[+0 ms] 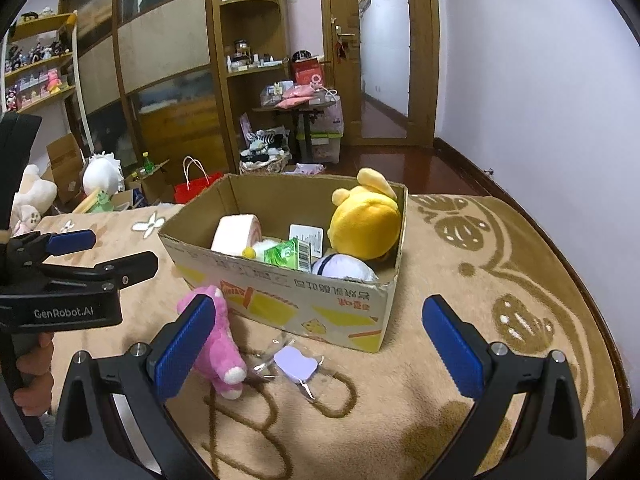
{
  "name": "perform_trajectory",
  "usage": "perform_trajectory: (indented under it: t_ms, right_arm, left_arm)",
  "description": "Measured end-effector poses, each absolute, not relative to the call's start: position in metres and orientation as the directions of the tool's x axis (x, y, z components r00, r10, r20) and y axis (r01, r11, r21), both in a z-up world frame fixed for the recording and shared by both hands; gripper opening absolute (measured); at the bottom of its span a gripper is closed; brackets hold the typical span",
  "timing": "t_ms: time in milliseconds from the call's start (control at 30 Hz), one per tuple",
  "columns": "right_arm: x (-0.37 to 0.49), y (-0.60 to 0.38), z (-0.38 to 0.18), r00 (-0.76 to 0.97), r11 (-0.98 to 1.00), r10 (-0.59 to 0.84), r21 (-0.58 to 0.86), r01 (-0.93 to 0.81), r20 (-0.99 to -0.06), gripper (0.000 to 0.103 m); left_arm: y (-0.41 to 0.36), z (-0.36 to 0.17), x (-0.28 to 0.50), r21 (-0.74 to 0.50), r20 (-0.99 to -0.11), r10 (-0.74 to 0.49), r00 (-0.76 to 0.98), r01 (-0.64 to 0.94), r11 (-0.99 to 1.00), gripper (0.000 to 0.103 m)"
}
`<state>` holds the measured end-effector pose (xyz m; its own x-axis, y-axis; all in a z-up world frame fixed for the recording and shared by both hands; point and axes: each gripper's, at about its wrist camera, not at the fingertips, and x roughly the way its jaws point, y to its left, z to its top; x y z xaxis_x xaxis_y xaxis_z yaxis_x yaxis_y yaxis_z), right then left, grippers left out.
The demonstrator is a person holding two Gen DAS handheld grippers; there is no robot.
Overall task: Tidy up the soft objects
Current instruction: 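Lower both tools toward the pink plush and the clear bag beside the box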
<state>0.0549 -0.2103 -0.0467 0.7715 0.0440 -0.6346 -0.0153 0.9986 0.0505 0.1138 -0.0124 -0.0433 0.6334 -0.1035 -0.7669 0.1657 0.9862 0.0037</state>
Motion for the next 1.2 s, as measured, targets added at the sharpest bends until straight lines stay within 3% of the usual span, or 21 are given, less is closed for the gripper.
perform_trajectory:
  t_ms: [800,1200]
  right_arm:
    - [0.094,-0.213,-0.105,0.661,0.999,0.038,0.048,-0.002,-0.749,0.103]
    - [0.1,-0.21,-0.121,0.621,0.999,0.043,0.049,-0.007,-0.782,0.103]
  left_arm:
    - [-0.034,-0.098,0.157,-0.096,-0.867,-0.173,0.468,0.182,0.978,0.099]
    - [-0.048,-0.129,0.165,-0.081,-0.919,-0.151,0.363,0.2,0.976,0.099]
